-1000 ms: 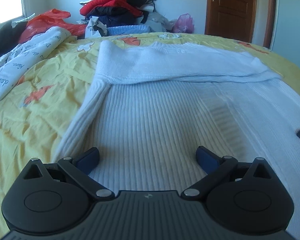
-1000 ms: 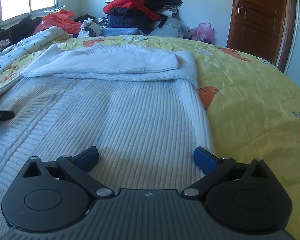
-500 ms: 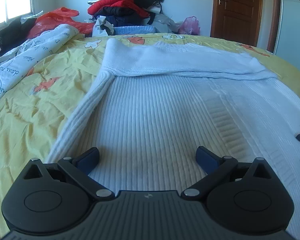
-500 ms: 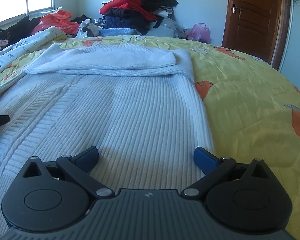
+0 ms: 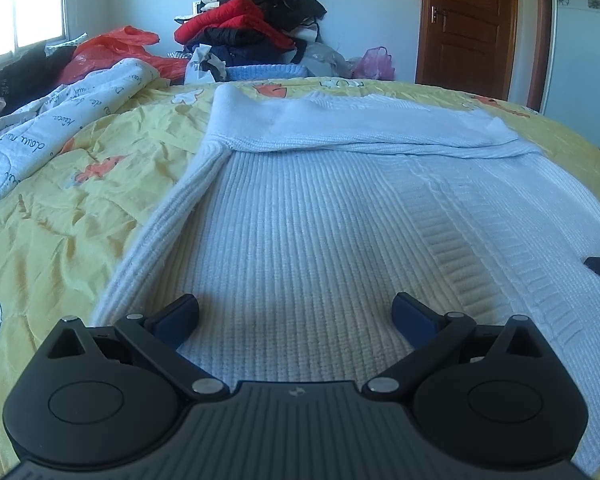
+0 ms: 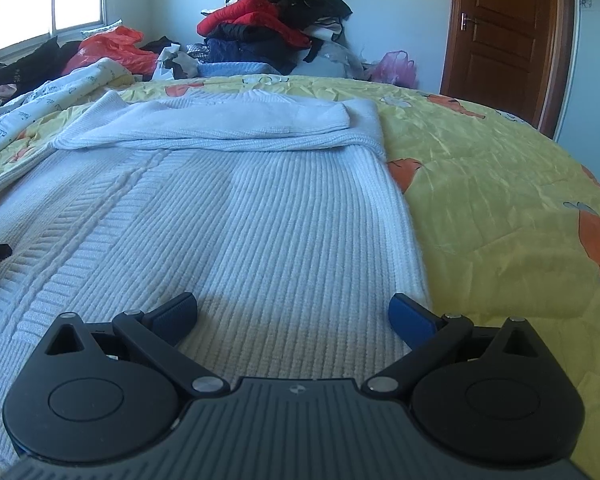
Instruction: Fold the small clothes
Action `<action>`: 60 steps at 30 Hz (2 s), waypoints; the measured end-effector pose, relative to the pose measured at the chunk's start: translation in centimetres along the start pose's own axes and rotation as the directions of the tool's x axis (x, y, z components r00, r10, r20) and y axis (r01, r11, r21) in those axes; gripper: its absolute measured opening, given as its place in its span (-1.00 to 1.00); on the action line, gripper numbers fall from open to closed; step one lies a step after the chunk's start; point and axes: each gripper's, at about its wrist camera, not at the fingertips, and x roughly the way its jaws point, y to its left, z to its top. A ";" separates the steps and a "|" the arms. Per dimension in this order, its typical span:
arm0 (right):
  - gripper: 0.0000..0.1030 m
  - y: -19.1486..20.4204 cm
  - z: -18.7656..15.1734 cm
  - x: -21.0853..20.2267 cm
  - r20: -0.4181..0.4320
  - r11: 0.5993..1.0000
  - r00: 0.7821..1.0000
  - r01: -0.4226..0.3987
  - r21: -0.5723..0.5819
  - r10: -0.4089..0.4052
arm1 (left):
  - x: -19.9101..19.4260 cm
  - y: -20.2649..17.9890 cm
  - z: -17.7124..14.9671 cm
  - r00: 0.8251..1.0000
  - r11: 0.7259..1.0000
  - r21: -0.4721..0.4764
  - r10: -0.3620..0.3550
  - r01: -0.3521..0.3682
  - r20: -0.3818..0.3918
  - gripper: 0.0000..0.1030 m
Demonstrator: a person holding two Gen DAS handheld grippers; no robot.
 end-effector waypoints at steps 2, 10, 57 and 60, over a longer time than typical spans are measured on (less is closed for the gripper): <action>1.00 0.0 0.0 0.0 0.001 1.000 1.000 0.001 -0.001 -0.001 | 0.0 0.0 0.0 1.000 1.000 0.000 0.000 0.000 0.000 1.00; 0.97 0.1 -0.1 -0.1 0.002 1.000 1.000 0.009 -0.002 -0.009 | -0.1 0.0 -0.1 1.000 1.000 -0.003 0.007 -0.007 0.002 1.00; 0.98 0.7 -1.6 -1.8 0.008 0.999 0.999 0.032 0.026 -0.032 | -1.7 -0.4 -1.5 1.000 1.000 -0.015 0.022 -0.023 -0.009 1.00; 0.97 0.8 -1.7 -1.9 0.008 0.999 0.999 0.031 0.026 -0.031 | -2.0 -0.4 -1.7 1.000 1.000 -0.014 0.021 -0.021 -0.009 1.00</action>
